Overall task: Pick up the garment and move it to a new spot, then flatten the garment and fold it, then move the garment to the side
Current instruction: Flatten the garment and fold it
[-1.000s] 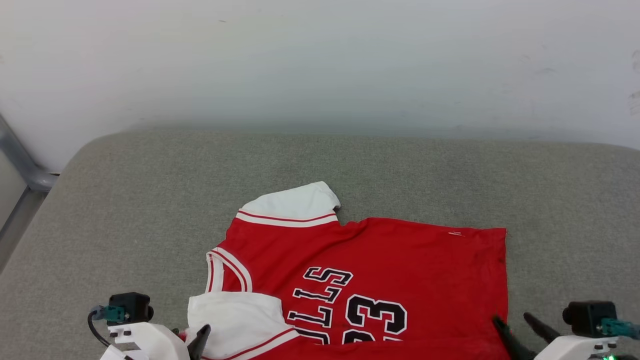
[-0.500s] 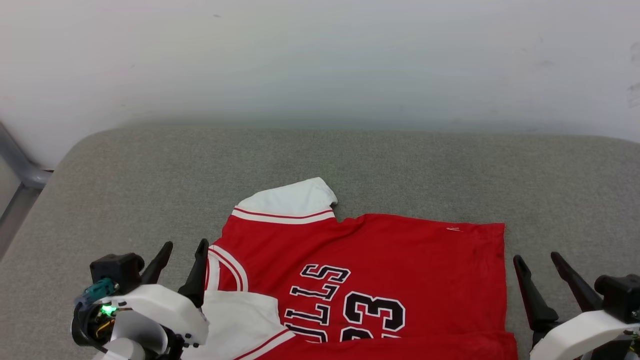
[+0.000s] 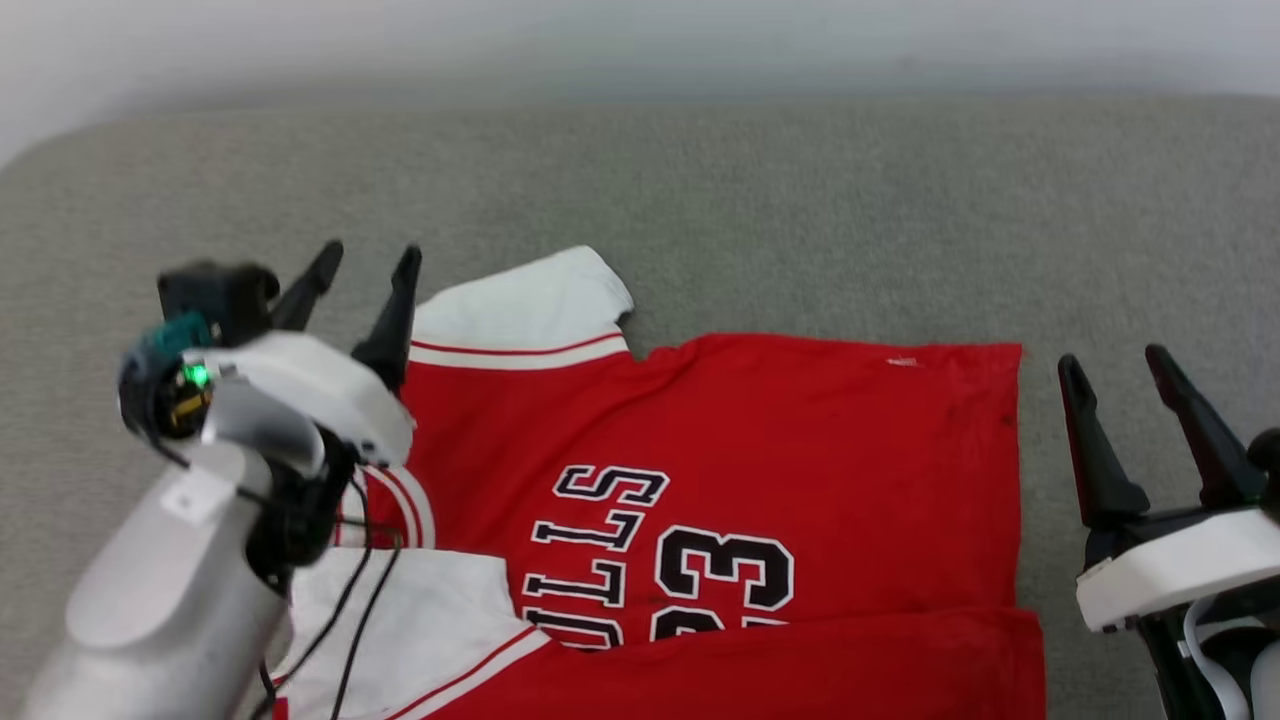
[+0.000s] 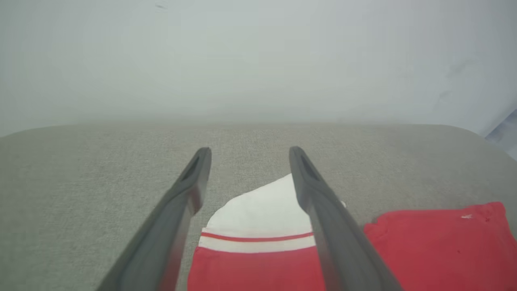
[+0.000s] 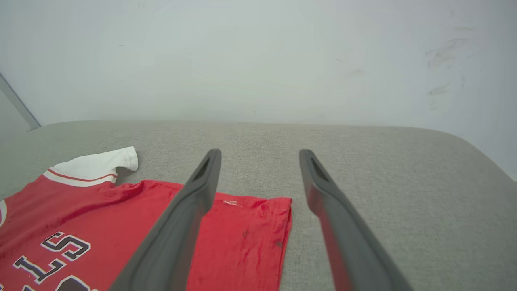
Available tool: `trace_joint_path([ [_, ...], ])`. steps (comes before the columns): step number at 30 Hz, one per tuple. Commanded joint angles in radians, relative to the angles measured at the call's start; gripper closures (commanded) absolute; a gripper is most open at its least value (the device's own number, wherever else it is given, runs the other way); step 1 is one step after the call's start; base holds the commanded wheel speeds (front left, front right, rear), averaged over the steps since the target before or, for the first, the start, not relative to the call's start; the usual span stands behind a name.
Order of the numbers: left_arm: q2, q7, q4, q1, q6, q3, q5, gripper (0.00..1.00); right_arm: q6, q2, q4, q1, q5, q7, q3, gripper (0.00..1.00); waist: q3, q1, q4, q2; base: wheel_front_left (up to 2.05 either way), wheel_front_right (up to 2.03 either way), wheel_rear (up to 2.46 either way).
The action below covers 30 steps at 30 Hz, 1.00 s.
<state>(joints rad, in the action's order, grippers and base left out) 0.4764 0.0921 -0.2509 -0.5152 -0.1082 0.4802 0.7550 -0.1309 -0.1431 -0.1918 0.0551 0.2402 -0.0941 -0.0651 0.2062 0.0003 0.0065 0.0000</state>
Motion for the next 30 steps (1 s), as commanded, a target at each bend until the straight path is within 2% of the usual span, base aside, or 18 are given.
trace_joint_path([
  [1, 0.005, -0.031, -0.034, -0.058, 0.03, 0.005, 0.007, 0.0, 0.0, 0.007, -0.002, 0.028, -0.007, 0.009, 0.001, 0.0, 0.071, -0.0003, -0.048, 0.0, 0.0, 0.0, 0.0],
  [6, 0.007, -0.196, -0.15, -0.223, 0.151, 0.023, 0.082, 0.0, 0.0, 0.014, 0.013, 0.066, -0.005, 0.025, -0.006, 0.0, 0.124, -0.0003, -0.082, 0.0, 0.0, 0.0, 0.0],
  [8, 0.012, -0.287, -0.203, -0.284, 0.185, 0.04, 0.11, 0.0, 0.0, 0.019, 0.02, 0.077, -0.002, 0.03, -0.009, 0.0, 0.139, -0.0003, -0.096, 0.0, 0.0, 0.0, 0.0],
  [11, 0.017, -0.423, -0.266, -0.373, 0.214, 0.07, 0.144, 0.0, 0.0, 0.026, 0.032, 0.091, 0.005, 0.036, -0.003, 0.0, 0.161, -0.0003, -0.121, 0.0, 0.0, 0.0, 0.0],
  [17, 0.03, -0.677, -0.356, -0.501, 0.233, 0.133, 0.2, 0.0, 0.0, 0.04, 0.051, 0.115, 0.017, 0.052, 0.015, 0.0, 0.207, -0.0003, -0.175, 0.0, 0.0, 0.0, 0.0],
  [23, 0.042, -0.802, -0.452, -0.552, 0.233, 0.175, 0.201, 0.0, 0.0, 0.053, 0.076, 0.123, 0.032, 0.074, 0.022, 0.0, 0.249, -0.0003, -0.216, 0.0, 0.0, 0.0, 0.0],
  [25, 0.031, -0.828, -0.489, -0.546, 0.231, 0.187, 0.202, 0.0, 0.0, 0.059, 0.084, 0.125, 0.045, 0.08, 0.023, 0.0, 0.259, -0.0003, -0.223, 0.0, 0.0, 0.0, 0.0],
  [30, -0.002, -0.972, -0.594, -0.49, 0.221, 0.261, 0.198, 0.0, 0.0, 0.062, 0.103, 0.132, 0.054, 0.087, 0.02, 0.0, 0.269, -0.0003, -0.234, 0.0, 0.0, 0.0, 0.0],
])
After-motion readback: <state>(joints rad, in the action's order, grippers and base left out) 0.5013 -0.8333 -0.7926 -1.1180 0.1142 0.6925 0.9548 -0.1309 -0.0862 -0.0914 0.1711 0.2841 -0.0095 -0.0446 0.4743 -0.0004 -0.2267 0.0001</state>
